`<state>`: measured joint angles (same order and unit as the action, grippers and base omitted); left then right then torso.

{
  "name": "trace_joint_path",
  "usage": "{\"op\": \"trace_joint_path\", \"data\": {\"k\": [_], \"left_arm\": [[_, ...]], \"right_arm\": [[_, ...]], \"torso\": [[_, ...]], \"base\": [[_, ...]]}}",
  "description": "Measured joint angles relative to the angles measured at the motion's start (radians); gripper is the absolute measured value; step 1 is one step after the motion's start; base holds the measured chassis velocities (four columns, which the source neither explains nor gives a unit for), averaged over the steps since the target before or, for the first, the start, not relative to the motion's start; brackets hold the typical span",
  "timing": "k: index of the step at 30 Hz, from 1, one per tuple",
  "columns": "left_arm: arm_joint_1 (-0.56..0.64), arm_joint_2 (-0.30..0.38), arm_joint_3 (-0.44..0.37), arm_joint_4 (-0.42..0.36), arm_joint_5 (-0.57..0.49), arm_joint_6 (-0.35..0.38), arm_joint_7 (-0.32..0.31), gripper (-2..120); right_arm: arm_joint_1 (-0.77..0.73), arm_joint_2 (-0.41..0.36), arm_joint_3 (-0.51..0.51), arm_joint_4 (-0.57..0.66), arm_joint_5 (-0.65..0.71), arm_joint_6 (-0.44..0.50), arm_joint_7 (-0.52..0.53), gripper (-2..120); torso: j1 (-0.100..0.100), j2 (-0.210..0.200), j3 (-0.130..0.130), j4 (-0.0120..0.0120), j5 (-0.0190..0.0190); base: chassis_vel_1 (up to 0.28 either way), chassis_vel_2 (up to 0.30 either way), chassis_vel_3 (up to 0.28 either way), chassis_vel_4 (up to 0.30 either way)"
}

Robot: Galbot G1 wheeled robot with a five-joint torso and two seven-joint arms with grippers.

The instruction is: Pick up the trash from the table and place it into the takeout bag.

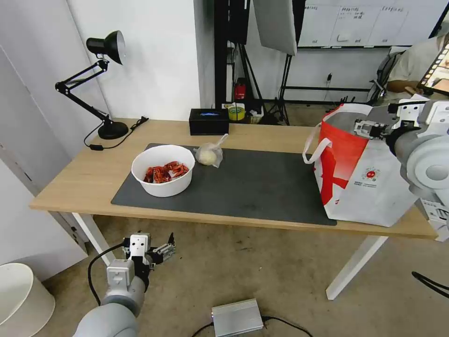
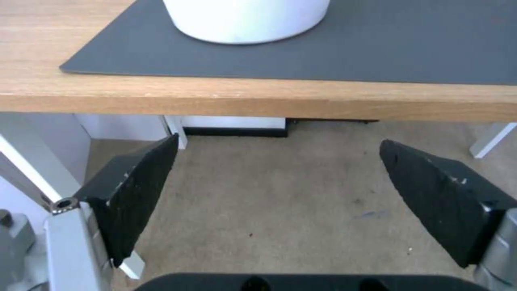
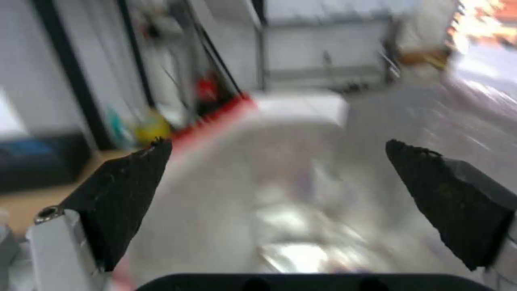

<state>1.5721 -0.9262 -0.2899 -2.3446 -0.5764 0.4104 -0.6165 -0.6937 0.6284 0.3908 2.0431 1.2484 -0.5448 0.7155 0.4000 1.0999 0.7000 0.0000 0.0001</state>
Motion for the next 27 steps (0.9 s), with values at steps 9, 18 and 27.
{"op": "trace_joint_path", "data": {"k": [9,18,27], "left_arm": [[0.009,-0.003,-0.01,-0.002,0.0,0.0,0.002,100],[0.013,-0.005,-0.03,-0.002,0.0,-0.004,0.005,100],[0.012,-0.004,-0.035,0.006,0.0,-0.024,0.01,100]], "right_arm": [[-0.106,0.004,0.011,0.079,-0.162,0.293,-0.335,100],[-0.312,-0.01,0.034,0.198,-0.304,0.344,-0.463,100],[-0.57,0.047,0.094,0.221,-0.393,0.365,-0.509,100]], "torso": [[0.0,0.0,0.0,0.0,-0.0003],[0.0,0.0,0.0,0.0,-0.0003],[0.0,0.0,0.0,0.0,-0.0001]], "base": [[0.0,0.0,0.0,0.0],[0.0,0.0,0.0,0.0],[0.0,0.0,0.0,0.0]]}}
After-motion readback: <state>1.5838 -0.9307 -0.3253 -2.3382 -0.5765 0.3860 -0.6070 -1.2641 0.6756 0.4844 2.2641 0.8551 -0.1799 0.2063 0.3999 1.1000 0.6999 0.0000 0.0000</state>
